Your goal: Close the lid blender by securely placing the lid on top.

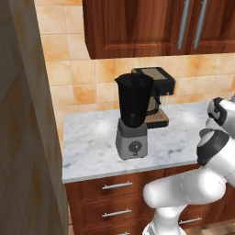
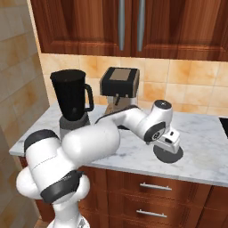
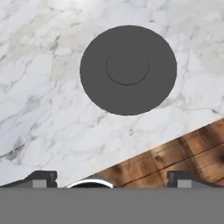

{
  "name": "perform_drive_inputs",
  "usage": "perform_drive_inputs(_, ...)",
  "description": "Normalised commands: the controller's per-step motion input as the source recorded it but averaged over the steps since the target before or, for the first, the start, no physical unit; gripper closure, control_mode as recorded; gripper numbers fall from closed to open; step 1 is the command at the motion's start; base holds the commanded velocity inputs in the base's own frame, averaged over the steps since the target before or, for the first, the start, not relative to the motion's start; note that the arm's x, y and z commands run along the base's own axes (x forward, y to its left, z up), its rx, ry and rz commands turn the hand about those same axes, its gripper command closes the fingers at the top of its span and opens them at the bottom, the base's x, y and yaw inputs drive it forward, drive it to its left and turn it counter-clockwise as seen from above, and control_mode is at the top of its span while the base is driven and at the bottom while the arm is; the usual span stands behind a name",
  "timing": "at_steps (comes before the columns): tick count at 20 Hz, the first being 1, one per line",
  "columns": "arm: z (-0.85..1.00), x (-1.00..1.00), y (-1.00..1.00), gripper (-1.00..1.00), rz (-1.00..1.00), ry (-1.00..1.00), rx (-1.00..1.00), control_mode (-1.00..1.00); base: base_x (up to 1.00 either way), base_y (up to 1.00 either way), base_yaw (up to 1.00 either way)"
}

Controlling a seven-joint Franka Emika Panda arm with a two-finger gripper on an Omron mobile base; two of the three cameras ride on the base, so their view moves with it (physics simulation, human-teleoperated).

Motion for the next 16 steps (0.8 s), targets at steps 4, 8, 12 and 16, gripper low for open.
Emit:
perform_drive_inputs(4,-0.41,0.25,-0.43,-1.00,0.01,0.01,0.03,-1.00,0.00,0.00,0.00)
perform_drive_inputs(8,-0.31,0.42,-0.29,-1.00,0.00,0.01,0.04,-1.00,0.00,0.00,0.00)
perform_drive_inputs(12,-0.25,0.70,-0.07,-1.00,0.00,0.05,0.02,-1.00,0.00,0.00,0.00)
perform_drive_inputs(16,-0.21,0.64,-0.04,-1.00,0.00,0.09,0.00,-1.00,0.00,0.00,0.00)
